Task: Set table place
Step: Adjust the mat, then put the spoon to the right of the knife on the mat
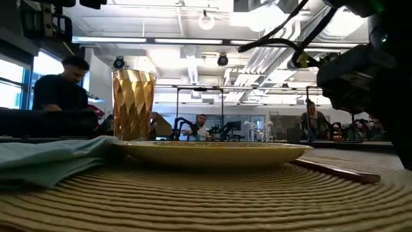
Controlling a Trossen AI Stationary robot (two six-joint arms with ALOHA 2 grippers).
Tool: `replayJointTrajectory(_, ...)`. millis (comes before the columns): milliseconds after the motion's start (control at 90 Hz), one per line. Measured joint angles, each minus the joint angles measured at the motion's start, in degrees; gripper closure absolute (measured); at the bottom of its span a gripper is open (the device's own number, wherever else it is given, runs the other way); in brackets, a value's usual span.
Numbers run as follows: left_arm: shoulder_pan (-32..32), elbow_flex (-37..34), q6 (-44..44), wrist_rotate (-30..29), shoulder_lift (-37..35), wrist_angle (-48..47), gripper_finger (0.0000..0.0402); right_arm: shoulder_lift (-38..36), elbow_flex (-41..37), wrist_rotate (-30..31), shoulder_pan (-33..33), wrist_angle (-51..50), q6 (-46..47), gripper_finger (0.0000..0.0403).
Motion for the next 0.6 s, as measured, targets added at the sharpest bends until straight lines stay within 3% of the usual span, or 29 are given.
replayJointTrajectory(89,-0.11,0.00,0.11,-1.13,-1.67,-0.64,0.0402,-0.10,1.57,-1.30,0.04,-0.46,-3.61,0.0394)
replayJointTrajectory(322,-0.24,0.00,0.13,-3.11,-4.62,-0.59,0.0402,-5.64,4.60,-4.12,1.44,-20.11,-5.25,0.0383)
replayJointTrajectory(600,-0.37,0.00,1.23,-4.26,-5.03,-0.49,0.0401,-14.19,-5.73,-8.54,1.57,-37.82,-1.99,0.0315)
